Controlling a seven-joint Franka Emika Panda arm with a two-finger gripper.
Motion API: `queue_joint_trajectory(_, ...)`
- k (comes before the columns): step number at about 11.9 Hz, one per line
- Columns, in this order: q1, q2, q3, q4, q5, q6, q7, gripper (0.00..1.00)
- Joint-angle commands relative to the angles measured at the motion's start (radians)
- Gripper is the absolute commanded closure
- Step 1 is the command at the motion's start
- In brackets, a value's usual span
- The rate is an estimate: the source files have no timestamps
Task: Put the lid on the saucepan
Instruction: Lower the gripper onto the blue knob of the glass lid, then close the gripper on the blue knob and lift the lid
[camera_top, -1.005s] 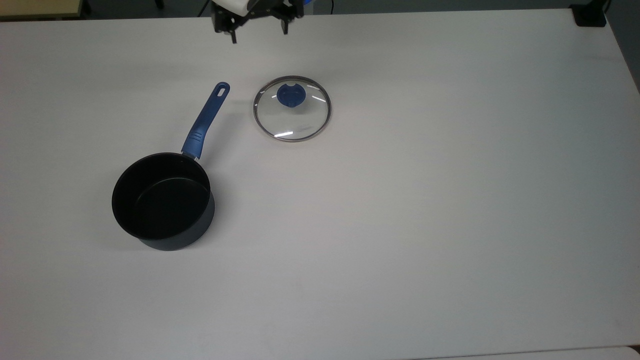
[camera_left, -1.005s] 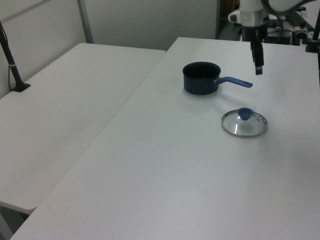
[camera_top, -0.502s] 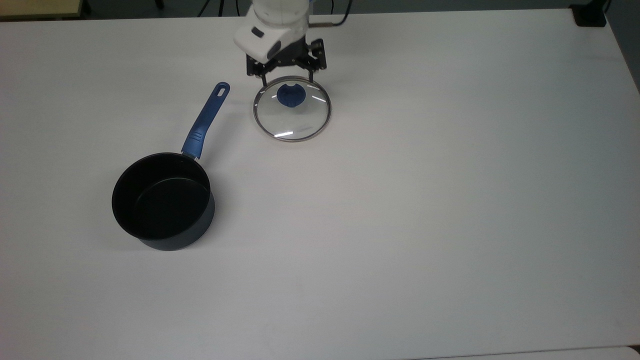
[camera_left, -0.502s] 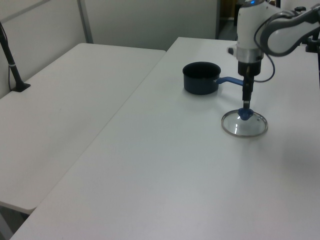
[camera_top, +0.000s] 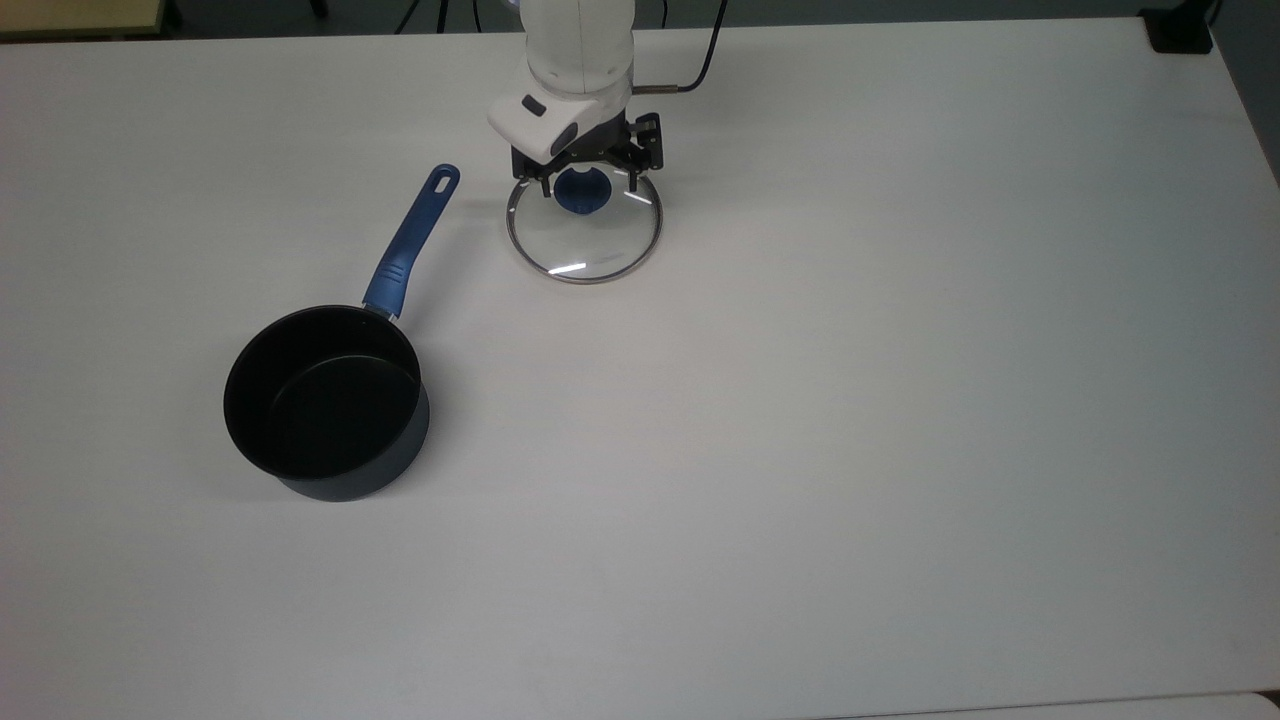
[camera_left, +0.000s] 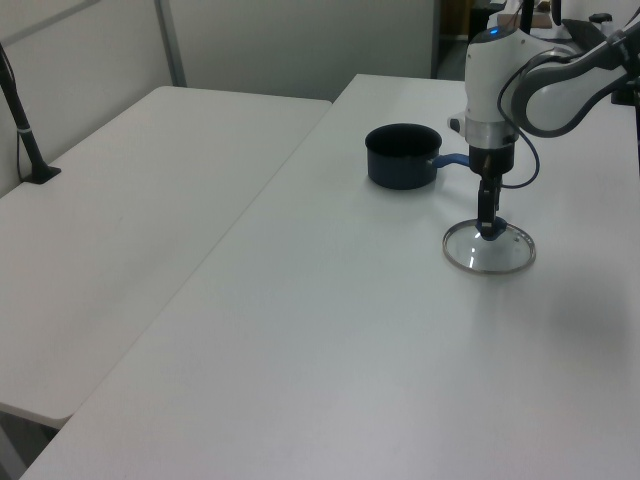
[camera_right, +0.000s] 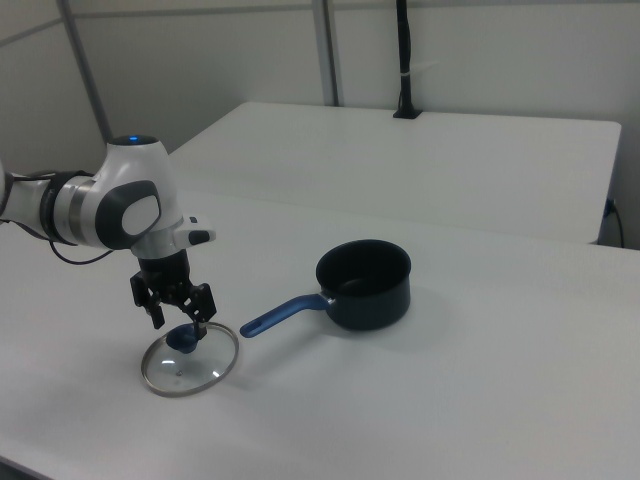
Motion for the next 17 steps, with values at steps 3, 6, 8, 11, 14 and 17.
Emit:
queue_joint_trajectory(3,0.02,0.023,0.007,-0.023,-0.002,0.054,0.019,0.23)
queue_joint_trajectory(6,0.019,0.016,0.007,-0.022,-0.002,0.048,0.019,0.57)
queue_joint_trajectory(8,0.011,-0.006,0.007,-0.013,-0.002,0.028,0.022,0.62)
queue_joint_trajectory(11,0.006,-0.059,0.007,0.065,-0.002,-0.153,0.03,0.62)
queue_joint_trajectory(14,0.008,-0.038,0.007,0.299,-0.026,-0.37,-0.021,0.61)
queue_joint_trajectory(17,-0.047,0.101,-0.007,0.635,-0.031,-0.503,-0.013,0.61)
